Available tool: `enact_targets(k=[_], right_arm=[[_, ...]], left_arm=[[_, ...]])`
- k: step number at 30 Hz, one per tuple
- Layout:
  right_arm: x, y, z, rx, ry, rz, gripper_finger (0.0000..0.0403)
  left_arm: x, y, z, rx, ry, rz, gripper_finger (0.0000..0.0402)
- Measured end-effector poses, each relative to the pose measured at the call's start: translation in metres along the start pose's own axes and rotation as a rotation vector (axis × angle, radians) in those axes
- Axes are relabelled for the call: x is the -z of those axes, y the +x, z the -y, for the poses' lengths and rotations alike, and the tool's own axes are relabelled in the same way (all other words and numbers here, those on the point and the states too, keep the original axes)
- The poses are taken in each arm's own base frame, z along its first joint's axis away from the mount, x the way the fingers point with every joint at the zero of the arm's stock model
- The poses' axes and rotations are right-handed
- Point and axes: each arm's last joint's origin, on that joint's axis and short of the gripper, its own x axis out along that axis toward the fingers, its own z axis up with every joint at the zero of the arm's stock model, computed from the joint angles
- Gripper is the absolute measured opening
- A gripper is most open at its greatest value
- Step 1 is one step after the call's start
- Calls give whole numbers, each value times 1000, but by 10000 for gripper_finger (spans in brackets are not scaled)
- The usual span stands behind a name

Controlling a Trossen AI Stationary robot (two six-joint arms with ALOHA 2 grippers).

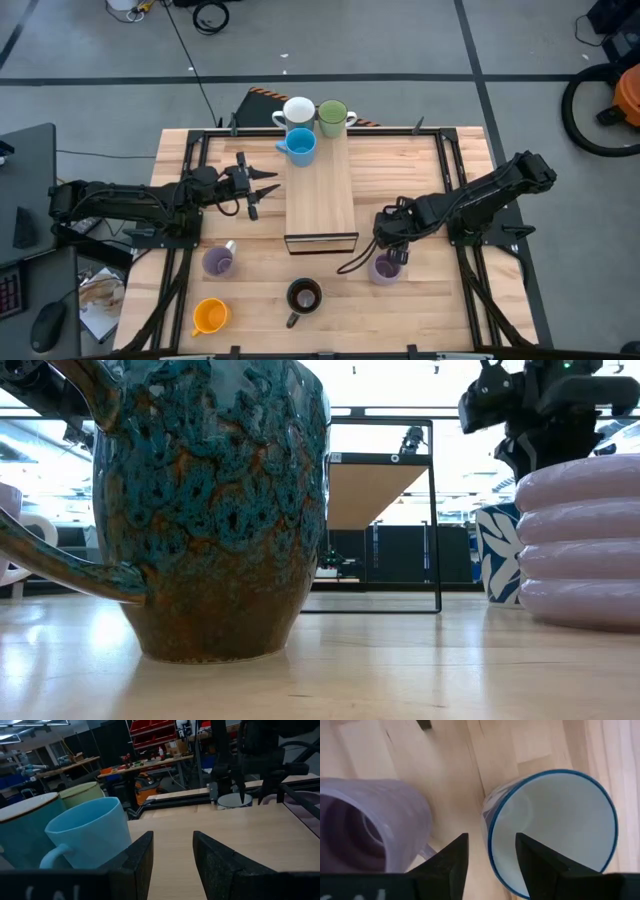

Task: Place coffee mugs
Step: Put the blue patterned mug on the shelf

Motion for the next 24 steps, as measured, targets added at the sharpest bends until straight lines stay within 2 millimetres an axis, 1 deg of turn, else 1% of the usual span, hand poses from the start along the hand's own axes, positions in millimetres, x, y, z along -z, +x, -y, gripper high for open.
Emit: enact_targets(k=[4, 7, 11, 16, 20, 24], right_arm=[[4, 6, 1, 9, -16, -16, 138], [8, 15, 4, 9, -26, -46, 114], [8, 18, 9, 4, -48, -60, 77], [-1, 12, 17, 1, -115, -51, 29], [-10, 5, 29, 17, -148, -62, 27], [-24, -14, 42, 73, -185, -38, 32]], left_arm=[[0, 0, 0, 0, 0, -2, 144], [0, 0, 0, 1, 0, -2, 144], [0, 0, 0, 1, 0, -3, 144], [0, 0, 0, 1, -4, -3, 144], [1, 0, 0, 2, -3, -7, 144], [1, 0, 0, 3, -3, -13, 144]])
